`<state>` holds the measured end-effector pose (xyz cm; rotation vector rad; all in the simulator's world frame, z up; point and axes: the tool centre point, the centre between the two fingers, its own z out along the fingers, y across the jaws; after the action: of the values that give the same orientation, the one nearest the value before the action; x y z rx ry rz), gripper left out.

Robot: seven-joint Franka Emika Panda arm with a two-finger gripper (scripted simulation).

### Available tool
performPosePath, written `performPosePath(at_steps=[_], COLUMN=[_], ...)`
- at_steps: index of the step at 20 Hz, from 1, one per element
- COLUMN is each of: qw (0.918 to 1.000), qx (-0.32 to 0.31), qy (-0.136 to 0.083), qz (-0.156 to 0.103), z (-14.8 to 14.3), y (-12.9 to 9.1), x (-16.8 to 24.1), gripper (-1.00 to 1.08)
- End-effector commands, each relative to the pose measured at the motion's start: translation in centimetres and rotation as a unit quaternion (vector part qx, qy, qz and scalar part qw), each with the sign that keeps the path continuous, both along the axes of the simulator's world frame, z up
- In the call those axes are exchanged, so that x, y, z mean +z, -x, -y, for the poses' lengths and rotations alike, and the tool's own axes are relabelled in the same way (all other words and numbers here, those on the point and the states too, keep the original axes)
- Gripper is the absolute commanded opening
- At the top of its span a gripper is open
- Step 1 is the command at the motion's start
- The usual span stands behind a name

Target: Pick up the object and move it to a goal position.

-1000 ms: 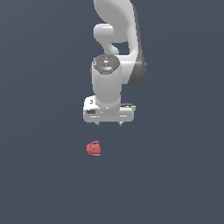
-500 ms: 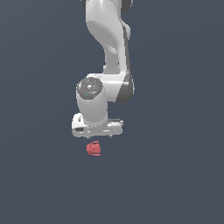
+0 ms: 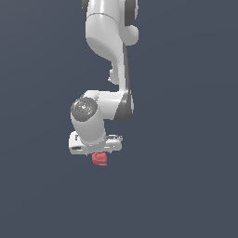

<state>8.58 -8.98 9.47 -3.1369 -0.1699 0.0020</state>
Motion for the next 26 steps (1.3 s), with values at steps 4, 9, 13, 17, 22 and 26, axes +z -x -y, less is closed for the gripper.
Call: performPosePath(at_steps=[4, 9, 13, 17, 22, 26], qw=[1.0, 1.0, 1.0, 1.0, 1.0, 1.0], qx=[0.002, 0.002, 0.003, 0.003, 0.003, 0.003], qy=[0.0, 0.0, 0.0, 0.0, 0.0, 0.0], qz=[0.0, 0.0, 0.0, 0.001, 0.001, 0.001], z=[0.3, 0.4, 0.3, 0.3, 0.4, 0.4], y=[-0.2, -0.2, -0.1, -0.1, -0.3, -0.3], x=[-0.3, -1.4, -3.6, -5.3, -5.4, -5.4], gripper=[1.0, 1.0, 1.0, 1.0, 1.0, -1.0])
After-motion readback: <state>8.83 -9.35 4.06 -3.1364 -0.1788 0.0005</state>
